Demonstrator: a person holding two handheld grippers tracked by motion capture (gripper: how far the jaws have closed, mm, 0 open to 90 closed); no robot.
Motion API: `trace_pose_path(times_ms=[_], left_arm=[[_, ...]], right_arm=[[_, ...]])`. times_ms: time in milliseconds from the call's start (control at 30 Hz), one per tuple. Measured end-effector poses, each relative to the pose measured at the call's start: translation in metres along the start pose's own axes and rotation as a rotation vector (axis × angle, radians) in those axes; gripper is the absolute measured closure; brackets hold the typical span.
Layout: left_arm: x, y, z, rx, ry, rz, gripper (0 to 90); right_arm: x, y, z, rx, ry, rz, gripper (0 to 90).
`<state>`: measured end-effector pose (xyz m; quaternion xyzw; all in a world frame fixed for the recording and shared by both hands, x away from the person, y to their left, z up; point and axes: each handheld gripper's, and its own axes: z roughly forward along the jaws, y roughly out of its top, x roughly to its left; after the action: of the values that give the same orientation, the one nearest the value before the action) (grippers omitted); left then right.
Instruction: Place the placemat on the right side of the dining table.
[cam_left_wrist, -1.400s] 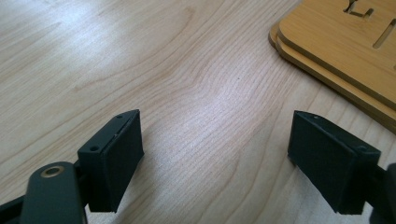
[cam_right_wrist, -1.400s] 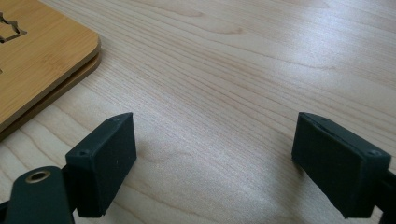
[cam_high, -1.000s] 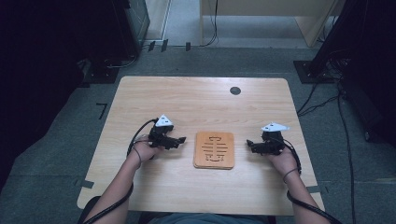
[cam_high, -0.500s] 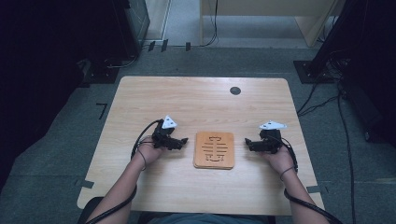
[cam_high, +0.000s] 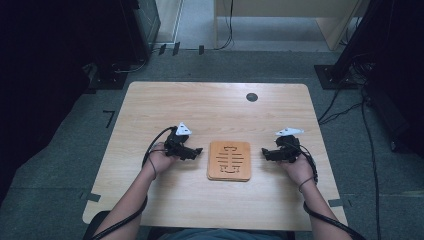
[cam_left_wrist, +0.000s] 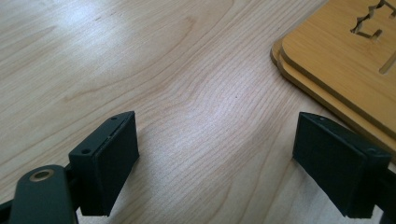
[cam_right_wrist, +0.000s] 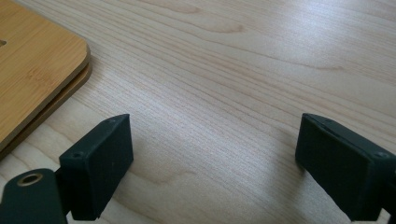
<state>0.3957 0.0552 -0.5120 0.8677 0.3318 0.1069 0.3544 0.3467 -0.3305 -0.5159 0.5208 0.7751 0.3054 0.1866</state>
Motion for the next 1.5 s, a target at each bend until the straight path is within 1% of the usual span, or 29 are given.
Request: trace_pose_path(times_ms=[67, 100, 133, 167, 200, 233, 300, 333, 367, 433, 467, 500, 533, 567, 633, 667, 700, 733, 800, 833, 900, 933, 1100, 1267, 1300, 1367, 1433, 1500], left_arm=[[0.0, 0.002, -0.001, 0.009, -0.016, -0.022, 13.6], [-0.002, 0.003, -0.001, 0.018, -0.032, -0.028, 13.6], [-0.002, 0.003, -0.001, 0.018, -0.032, -0.028, 13.6], [-0.005, 0.004, -0.002, 0.027, -0.046, -0.017, 13.6], [-0.005, 0.004, -0.002, 0.027, -0.046, -0.017, 13.6], [-0.006, 0.004, -0.002, 0.032, -0.046, -0.007, 13.6], [-0.008, 0.005, -0.003, 0.031, -0.041, 0.01, 13.8], [-0.009, 0.006, -0.004, 0.03, -0.046, 0.013, 14.4], [-0.009, 0.006, -0.004, 0.03, -0.046, 0.013, 14.4], [-0.01, 0.006, -0.004, 0.03, -0.051, 0.006, 14.5], [-0.01, 0.006, -0.005, 0.024, -0.062, -0.003, 14.8], [-0.011, 0.007, -0.007, 0.024, -0.06, 0.004, 17.3], [-0.011, 0.007, -0.007, 0.024, -0.06, 0.004, 24.8], [-0.012, 0.008, -0.008, 0.025, -0.043, -0.006, 29.6], [-0.013, 0.008, -0.009, 0.014, -0.06, -0.014, 27.5], [-0.013, 0.008, -0.009, 0.014, -0.06, -0.014, 27.8], [-0.015, 0.009, -0.011, 0.007, -0.08, -0.018, 27.8], [-0.015, 0.009, -0.012, 0.009, -0.089, -0.016, 28.1], [-0.016, 0.009, -0.012, 0.006, -0.091, -0.02, 28.7], [-0.018, 0.009, -0.013, 0.001, -0.093, -0.017, 28.6], [-0.019, 0.009, -0.014, -0.003, -0.096, -0.013, 28.7], [-0.02, 0.01, -0.013, -0.009, -0.101, -0.014, 28.6], [-0.021, 0.01, -0.013, -0.008, -0.107, -0.008, 28.7], [-0.021, 0.01, -0.014, -0.009, -0.105, -0.012, 28.7], [-0.021, 0.01, -0.014, -0.007, -0.104, -0.012, 28.6], [-0.021, 0.01, -0.013, -0.007, -0.103, -0.011, 28.5], [-0.021, 0.01, -0.013, -0.01, -0.108, -0.013, 28.6], [-0.021, 0.01, -0.013, -0.012, -0.109, -0.013, 28.6]], right_arm=[[0.001, 0.002, -0.001, 0.015, 0.002, 0.007, 15.2], [0.001, 0.003, -0.002, 0.026, 0.011, 0.029, 15.3], [0.001, 0.003, -0.002, 0.026, 0.011, 0.029, 15.3], [0.001, 0.005, -0.003, 0.034, 0.026, 0.044, 15.9], [0.001, 0.005, -0.003, 0.034, 0.026, 0.044, 15.9], [0.002, 0.006, -0.003, 0.039, 0.035, 0.055, 16.4], [0.003, 0.007, -0.004, 0.047, 0.039, 0.06, 16.5], [0.004, 0.007, -0.005, 0.048, 0.031, 0.049, 16.4], [0.004, 0.007, -0.005, 0.048, 0.031, 0.049, 16.4], [0.005, 0.007, -0.005, 0.045, 0.025, 0.035, 16.4], [0.007, 0.009, -0.007, 0.043, 0.019, 0.033, 16.4], [0.008, 0.009, -0.008, 0.042, 0.02, 0.033, 16.4], [0.009, 0.009, -0.008, 0.043, 0.023, 0.031, 16.4], [0.011, 0.009, -0.009, 0.042, 0.025, 0.035, 16.4], [0.014, 0.01, -0.011, 0.042, 0.036, 0.034, 16.5], [0.014, 0.01, -0.011, 0.042, 0.036, 0.034, 16.5], [0.018, 0.009, -0.011, 0.039, 0.042, 0.03, 17.0], [0.02, 0.009, -0.011, 0.051, 0.047, 0.032, 17.2], [0.022, 0.009, -0.011, 0.058, 0.052, 0.032, 17.2], [0.025, 0.009, -0.01, 0.066, 0.055, 0.026, 17.5], [0.026, 0.009, -0.01, 0.068, 0.057, 0.023, 17.7], [0.028, 0.009, -0.01, 0.076, 0.062, 0.024, 19.4], [0.031, 0.009, -0.009, 0.077, 0.056, 0.01, 19.4], [0.035, 0.01, -0.008, 0.07, 0.065, 0.011, 19.4], [0.038, 0.01, -0.007, 0.071, 0.066, 0.001, 19.4], [0.039, 0.01, -0.007, 0.074, 0.067, 0.001, 19.4], [0.043, 0.01, -0.006, 0.074, 0.07, -0.015, 19.4], [0.046, 0.01, -0.005, 0.076, 0.074, -0.021, 19.4]])
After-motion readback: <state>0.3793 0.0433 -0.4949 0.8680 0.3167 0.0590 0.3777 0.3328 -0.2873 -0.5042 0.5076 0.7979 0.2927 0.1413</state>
